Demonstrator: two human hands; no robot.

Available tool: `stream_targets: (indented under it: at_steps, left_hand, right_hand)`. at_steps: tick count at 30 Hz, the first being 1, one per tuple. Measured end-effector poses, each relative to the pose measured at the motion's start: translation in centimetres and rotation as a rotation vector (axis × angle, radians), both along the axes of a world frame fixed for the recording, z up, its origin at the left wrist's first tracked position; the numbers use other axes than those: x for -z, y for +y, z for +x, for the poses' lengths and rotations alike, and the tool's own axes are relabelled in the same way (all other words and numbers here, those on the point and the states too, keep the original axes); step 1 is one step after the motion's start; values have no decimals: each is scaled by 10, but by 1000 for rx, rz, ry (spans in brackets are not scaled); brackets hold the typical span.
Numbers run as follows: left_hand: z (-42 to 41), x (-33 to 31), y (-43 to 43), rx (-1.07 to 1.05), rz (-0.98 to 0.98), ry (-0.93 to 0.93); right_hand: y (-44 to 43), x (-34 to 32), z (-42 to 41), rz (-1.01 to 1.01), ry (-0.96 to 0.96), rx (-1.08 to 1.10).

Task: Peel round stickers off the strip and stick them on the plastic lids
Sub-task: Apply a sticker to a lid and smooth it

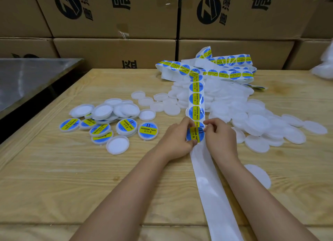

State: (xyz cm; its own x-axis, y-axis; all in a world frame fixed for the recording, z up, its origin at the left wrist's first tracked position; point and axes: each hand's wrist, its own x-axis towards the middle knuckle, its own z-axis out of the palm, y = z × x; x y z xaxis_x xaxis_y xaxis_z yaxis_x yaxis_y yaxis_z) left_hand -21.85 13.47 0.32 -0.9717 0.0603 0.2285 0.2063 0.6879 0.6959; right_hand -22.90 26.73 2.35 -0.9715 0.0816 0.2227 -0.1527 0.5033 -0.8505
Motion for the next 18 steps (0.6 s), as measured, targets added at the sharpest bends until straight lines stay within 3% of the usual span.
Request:
stream_targets:
  at_steps: [4,8,13,18]
  left_hand:
    - [0,0,1,40,-4,-12]
    - [3,-12,-1,113,266,-136]
    - [7,-24,-4,241,526,-273]
    - [4,-26,-10,166,810,-261]
  right_hand:
    - [0,-1,-1,-68,31,21]
    - [-2,-1,-1,-157,36,15]
    - [-4,-1,-3,-283,-94,-25]
    - [-3,-1,-5,-297,-102,-39]
